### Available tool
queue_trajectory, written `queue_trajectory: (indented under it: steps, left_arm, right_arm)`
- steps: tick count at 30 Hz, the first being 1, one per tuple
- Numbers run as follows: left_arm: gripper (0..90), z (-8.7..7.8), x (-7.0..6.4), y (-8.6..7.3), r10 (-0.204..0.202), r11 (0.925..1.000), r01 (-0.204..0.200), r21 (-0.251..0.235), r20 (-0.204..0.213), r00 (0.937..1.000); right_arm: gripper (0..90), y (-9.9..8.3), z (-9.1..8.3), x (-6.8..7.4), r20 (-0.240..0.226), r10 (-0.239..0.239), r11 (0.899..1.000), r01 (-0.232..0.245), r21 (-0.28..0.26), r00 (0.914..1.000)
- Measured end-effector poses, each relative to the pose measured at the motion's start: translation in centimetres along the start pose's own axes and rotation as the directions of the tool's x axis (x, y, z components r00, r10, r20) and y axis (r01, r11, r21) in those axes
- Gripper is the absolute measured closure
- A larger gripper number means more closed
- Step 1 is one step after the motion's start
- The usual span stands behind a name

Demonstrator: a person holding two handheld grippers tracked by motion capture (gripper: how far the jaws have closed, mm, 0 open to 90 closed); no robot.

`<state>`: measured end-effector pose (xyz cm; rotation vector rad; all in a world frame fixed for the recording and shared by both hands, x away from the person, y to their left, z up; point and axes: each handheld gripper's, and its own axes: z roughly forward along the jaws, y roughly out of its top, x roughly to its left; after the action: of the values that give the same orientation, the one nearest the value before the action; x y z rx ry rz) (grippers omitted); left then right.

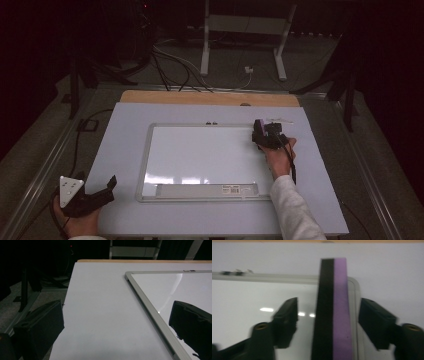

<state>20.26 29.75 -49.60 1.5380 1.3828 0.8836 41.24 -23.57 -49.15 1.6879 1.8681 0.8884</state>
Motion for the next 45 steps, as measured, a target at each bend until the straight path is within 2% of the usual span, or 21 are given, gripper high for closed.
queue_trajectory:
  steps: [2, 6, 8, 12, 17, 23, 29, 37, 41, 45]
  left_arm:
    - [0.6, 0.0, 0.0, 0.0, 0.0, 1.0, 0.0, -0.003, 0.0, 1.0]
    - [0.6, -0.1, 0.0, 0.1, -0.001, 1.0, 0.001, -0.007, -0.001, 1.0]
    - [0.6, -0.1, -0.1, 0.1, -0.002, 1.0, 0.002, -0.007, 0.001, 1.0]
    - [0.6, -0.3, -0.2, 0.3, -0.003, 0.9998, 0.003, -0.017, 0.006, 1.0]
    - [0.6, -0.2, -0.4, 0.4, -0.007, 0.9999, 0.008, -0.013, 0.021, 0.9998]
    - [0.6, -0.3, -0.6, 0.7, -0.018, 0.9994, 0.019, -0.027, 0.041, 0.999]
    - [0.5, -0.3, -0.8, 1.0, -0.016, 0.9987, 0.018, -0.047, 0.058, 0.9982]
    - [0.4, -0.3, -1.0, 1.3, -0.011, 0.9979, 0.015, -0.063, 0.078, 0.9969]
    - [0.4, -0.3, -1.1, 1.4, -0.01, 0.997, 0.016, -0.076, 0.087, 0.9962]
    - [0.4, -0.2, -1.2, 1.4, -0.012, 0.9963, 0.02, -0.083, 0.096, 0.9953]
  right_arm:
    - [24.2, 0.2, -1.0, -0.1, -0.05, -0.006, 1.0, 0.005, -0.029, 0.9987]
    - [15.3, 0.3, -3.3, 0.2, -0.105, -0.055, 0.995, 0.045, -0.094, 0.993]
    - [14.0, -0.1, -4.4, 0.4, -0.115, -0.098, 0.989, 0.083, -0.125, 0.9886]
    - [7.8, -0.9, -6.4, 0.5, -0.142, -0.174, 0.974, 0.149, -0.174, 0.9744]
    - [3.4, -2.5, -8.5, 0.1, -0.168, -0.218, 0.957, 0.177, -0.23, 0.9615]
    - [1.9, -4.7, -10.3, -1.1, -0.201, -0.205, 0.949, 0.144, -0.28, 0.9579]
    - [0.0, -7.1, -11.0, -1.9, -0.192, -0.235, 0.94, 0.173, -0.294, 0.9528]
    - [0.0, -9.5, -12.1, -3.2, -0.183, -0.225, 0.93, 0.156, -0.332, 0.9569]
    - [0.0, -10.3, -12.5, -3.7, -0.181, -0.222, 0.929, 0.152, -0.336, 0.9581]
    - [0.0, -11.0, -12.6, -4.1, -0.181, -0.205, 0.933, 0.136, -0.334, 0.962]
